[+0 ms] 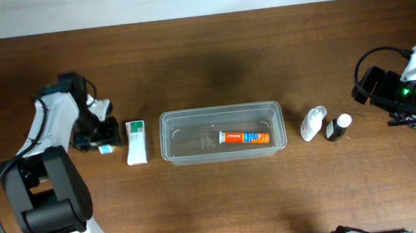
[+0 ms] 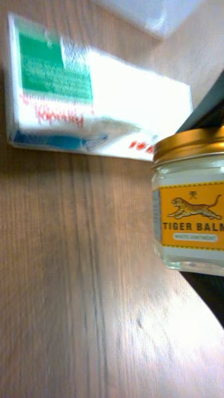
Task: Pack container
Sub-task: 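Carry the jar into the container and open the left gripper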
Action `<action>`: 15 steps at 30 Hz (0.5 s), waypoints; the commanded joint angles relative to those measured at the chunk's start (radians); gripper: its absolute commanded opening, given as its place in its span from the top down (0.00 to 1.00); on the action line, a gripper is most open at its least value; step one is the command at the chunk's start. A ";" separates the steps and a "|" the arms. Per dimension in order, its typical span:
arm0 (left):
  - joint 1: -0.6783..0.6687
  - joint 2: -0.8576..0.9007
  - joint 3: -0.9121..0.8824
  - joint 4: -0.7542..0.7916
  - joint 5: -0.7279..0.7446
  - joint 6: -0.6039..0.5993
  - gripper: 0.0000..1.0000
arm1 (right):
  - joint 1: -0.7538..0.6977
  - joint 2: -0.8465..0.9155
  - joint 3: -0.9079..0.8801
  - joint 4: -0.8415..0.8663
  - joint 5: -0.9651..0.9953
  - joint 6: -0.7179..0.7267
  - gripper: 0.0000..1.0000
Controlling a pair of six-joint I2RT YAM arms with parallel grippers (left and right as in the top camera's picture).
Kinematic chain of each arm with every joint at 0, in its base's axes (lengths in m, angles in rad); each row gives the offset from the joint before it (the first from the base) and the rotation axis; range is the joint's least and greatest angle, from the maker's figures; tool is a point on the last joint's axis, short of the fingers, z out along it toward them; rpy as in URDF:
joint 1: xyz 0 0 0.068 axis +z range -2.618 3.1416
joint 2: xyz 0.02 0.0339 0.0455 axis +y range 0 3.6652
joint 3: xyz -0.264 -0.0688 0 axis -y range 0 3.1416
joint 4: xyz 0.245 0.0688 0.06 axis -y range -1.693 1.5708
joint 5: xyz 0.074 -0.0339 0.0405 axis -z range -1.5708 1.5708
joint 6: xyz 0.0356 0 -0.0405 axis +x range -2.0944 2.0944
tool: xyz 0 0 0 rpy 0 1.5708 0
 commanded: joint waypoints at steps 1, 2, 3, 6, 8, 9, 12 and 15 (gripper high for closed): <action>-0.023 -0.094 0.149 -0.091 0.014 -0.002 0.61 | -0.005 -0.006 0.014 0.001 -0.013 -0.003 0.02; -0.035 -0.109 0.180 -0.117 0.014 -0.002 0.62 | -0.005 -0.006 0.014 0.001 -0.013 -0.003 0.02; -0.050 -0.126 0.211 -0.142 0.014 -0.002 0.61 | -0.005 -0.006 0.014 0.001 -0.013 -0.003 0.02; -0.112 -0.177 0.285 -0.194 0.016 -0.011 0.61 | -0.005 -0.006 0.014 0.001 -0.013 -0.002 0.02; -0.169 -0.216 0.314 -0.213 0.018 -0.056 0.61 | -0.005 -0.006 0.014 0.001 -0.013 -0.003 0.02; -0.205 -0.237 0.318 -0.216 0.026 -0.085 0.61 | -0.005 -0.006 0.014 0.001 -0.013 -0.003 0.02; -0.323 -0.276 0.318 -0.212 0.060 -0.186 0.62 | -0.005 -0.006 0.014 0.001 -0.013 -0.003 0.02; -0.459 -0.275 0.315 -0.187 0.062 -0.292 0.62 | -0.005 -0.006 0.014 0.001 -0.013 -0.003 0.02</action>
